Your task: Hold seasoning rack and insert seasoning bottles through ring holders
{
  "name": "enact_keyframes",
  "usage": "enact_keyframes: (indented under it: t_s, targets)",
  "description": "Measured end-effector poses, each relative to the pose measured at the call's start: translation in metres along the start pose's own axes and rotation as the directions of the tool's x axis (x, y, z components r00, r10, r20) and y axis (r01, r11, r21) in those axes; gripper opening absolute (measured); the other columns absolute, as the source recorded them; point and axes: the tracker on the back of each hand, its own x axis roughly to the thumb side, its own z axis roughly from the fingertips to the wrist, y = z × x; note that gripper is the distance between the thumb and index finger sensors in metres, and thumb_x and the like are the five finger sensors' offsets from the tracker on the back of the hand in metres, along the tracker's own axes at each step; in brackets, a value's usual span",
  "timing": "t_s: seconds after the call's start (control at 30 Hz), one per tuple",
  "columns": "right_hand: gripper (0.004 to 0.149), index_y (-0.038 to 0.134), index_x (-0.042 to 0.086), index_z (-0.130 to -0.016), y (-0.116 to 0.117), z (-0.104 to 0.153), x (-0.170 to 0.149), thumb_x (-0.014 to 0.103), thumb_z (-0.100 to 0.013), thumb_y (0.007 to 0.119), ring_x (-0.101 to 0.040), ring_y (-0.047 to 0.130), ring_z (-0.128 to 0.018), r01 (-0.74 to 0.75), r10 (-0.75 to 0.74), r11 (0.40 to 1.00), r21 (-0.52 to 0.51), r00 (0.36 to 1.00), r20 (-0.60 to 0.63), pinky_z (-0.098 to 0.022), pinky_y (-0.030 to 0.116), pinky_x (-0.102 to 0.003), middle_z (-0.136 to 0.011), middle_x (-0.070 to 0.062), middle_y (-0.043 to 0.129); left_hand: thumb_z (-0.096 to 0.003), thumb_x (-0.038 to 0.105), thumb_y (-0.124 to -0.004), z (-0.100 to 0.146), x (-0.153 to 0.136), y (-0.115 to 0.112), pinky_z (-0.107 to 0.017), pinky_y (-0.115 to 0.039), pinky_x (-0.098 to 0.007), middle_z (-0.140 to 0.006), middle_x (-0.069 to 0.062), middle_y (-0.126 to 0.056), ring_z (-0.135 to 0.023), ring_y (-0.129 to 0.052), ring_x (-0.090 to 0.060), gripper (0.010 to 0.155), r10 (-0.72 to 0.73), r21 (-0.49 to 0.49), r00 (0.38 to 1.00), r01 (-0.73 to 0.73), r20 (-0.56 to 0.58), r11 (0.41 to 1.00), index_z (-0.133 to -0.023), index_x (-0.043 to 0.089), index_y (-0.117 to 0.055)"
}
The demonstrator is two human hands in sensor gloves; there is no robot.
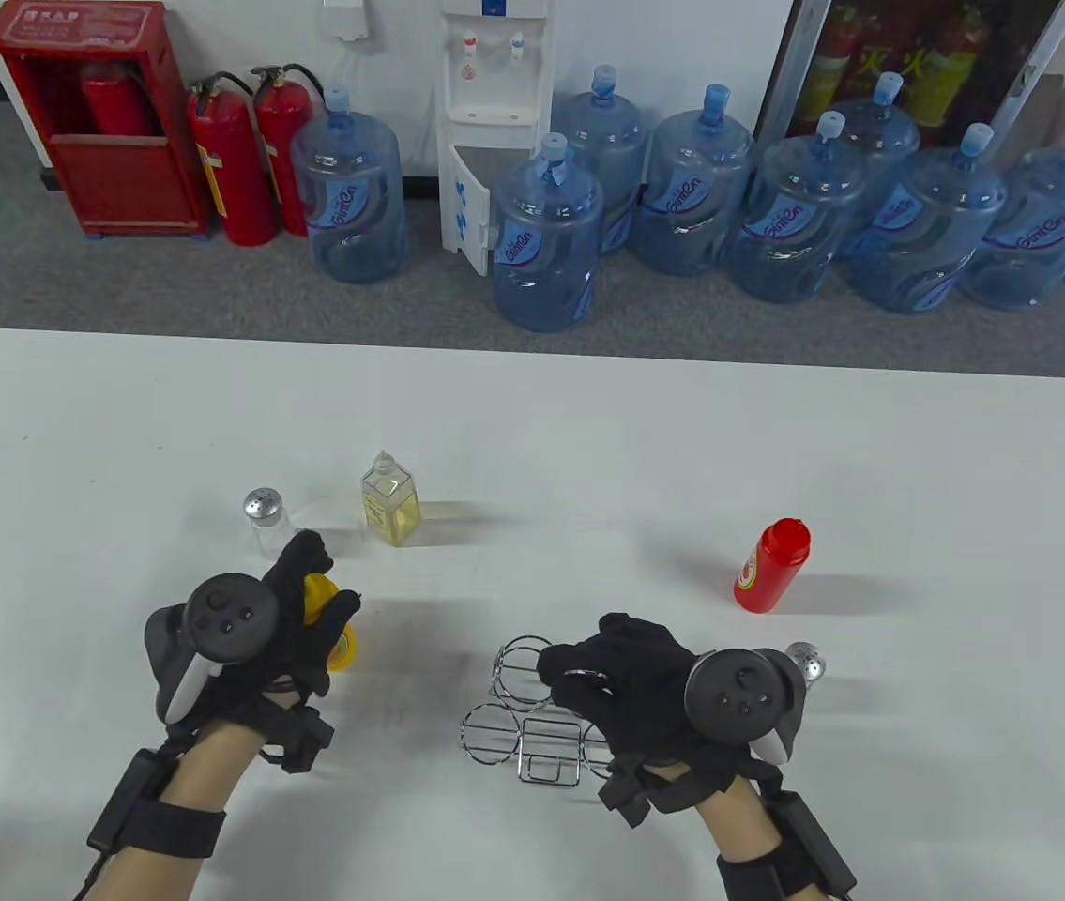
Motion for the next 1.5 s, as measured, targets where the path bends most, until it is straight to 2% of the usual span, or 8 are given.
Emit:
enact_keyframes:
  t_s: [0.1,0.3,0.47,0.6,0.8,0.9,1.23,1.5]
  targets:
    - [0.043,0.098,0.031,-0.070,0.001,-0.001,0.000,0.051,-0.035,0.081,-0.021,0.100,-0.059,-0.003,0.003,1.000,0.000,1.000,-0.001,-0.069,0.063,-0.052,-0.059,0.004,0.103,-0.0429,0.059,-0.062,-0.001,0.001,-0.003,-0.078,-0.056,-0.050,-0.104,0.012,-0.040,-0.103,-0.067,-0.021,0.070,0.071,-0.067,0.997,-0.068,0.036,0.995,-0.097,0.037,-0.024]
    - [0.043,0.098,0.031,-0.070,0.005,-0.002,0.001,0.051,-0.035,0.081,-0.021,0.100,-0.059,-0.004,0.004,1.000,0.007,1.000,-0.001,-0.069,0.063,-0.053,-0.059,0.004,0.103,-0.0440,0.056,-0.060,0.011,0.019,-0.001,-0.077,-0.060,-0.050,-0.103,0.009,-0.043,-0.100,-0.072,-0.023,0.066,0.051,0.025,0.986,-0.056,0.162,0.998,-0.097,0.033,-0.027]
    - [0.043,0.097,0.031,-0.071,0.008,-0.003,0.001,0.051,-0.035,0.081,-0.022,0.100,-0.059,-0.006,0.006,1.000,0.019,1.000,0.001,-0.069,0.062,-0.053,-0.059,0.004,0.103,-0.0447,0.057,-0.058,0.039,0.071,0.030,-0.079,-0.060,-0.048,-0.104,0.011,-0.041,-0.103,-0.070,-0.020,0.066,0.132,0.143,0.917,-0.198,0.377,0.970,-0.097,0.034,-0.025]
    - [0.043,0.098,0.031,-0.070,0.011,-0.003,0.002,0.051,-0.035,0.081,-0.022,0.100,-0.059,-0.004,0.003,1.000,0.029,1.000,0.006,-0.068,0.063,-0.053,-0.059,0.003,0.103,-0.0448,0.057,-0.058,0.057,0.116,0.034,-0.080,-0.059,-0.047,-0.105,0.012,-0.040,-0.104,-0.070,-0.019,0.067,0.182,0.097,0.847,-0.263,0.500,0.960,-0.098,0.035,-0.024]
    - [0.043,0.098,0.031,-0.070,0.017,-0.003,0.006,0.050,-0.035,0.082,-0.021,0.101,-0.058,0.007,-0.008,0.999,0.031,0.999,0.035,-0.069,0.063,-0.052,-0.058,0.004,0.104,-0.0448,0.058,-0.058,0.051,0.152,0.010,-0.080,-0.060,-0.046,-0.105,0.013,-0.041,-0.104,-0.071,-0.018,0.068,0.217,-0.010,0.813,-0.251,0.541,0.968,-0.098,0.035,-0.023]
    - [0.042,0.095,0.031,-0.071,0.017,-0.003,0.009,0.048,-0.034,0.084,-0.020,0.104,-0.054,0.022,-0.023,1.000,0.009,0.997,0.075,-0.068,0.067,-0.050,-0.054,0.004,0.105,-0.0446,0.059,-0.058,0.046,0.156,-0.002,-0.080,-0.061,-0.045,-0.105,0.013,-0.042,-0.103,-0.072,-0.017,0.069,0.240,-0.067,0.807,-0.243,0.540,0.968,-0.099,0.036,-0.023]
    - [0.043,0.094,0.030,-0.071,0.014,-0.006,0.021,0.046,-0.031,0.091,-0.018,0.107,-0.052,0.038,-0.030,0.997,-0.064,0.991,0.133,-0.064,0.072,-0.048,-0.050,0.005,0.107,-0.0435,0.061,-0.048,0.043,0.151,-0.022,-0.076,-0.065,-0.045,-0.104,0.013,-0.045,-0.098,-0.078,-0.016,0.072,0.125,-0.060,0.803,-0.111,0.582,0.992,-0.101,0.033,-0.017]
    - [0.045,0.088,0.029,-0.075,0.021,-0.003,0.027,0.049,-0.038,0.070,-0.022,0.094,-0.065,-0.117,0.130,0.989,-0.091,0.980,0.151,-0.071,0.058,-0.050,-0.062,0.005,0.098,-0.0434,0.059,-0.043,0.052,0.156,-0.036,-0.074,-0.064,-0.046,-0.103,0.013,-0.042,-0.097,-0.075,-0.018,0.073,-0.077,0.063,0.780,0.049,0.621,0.997,-0.101,0.030,-0.008]
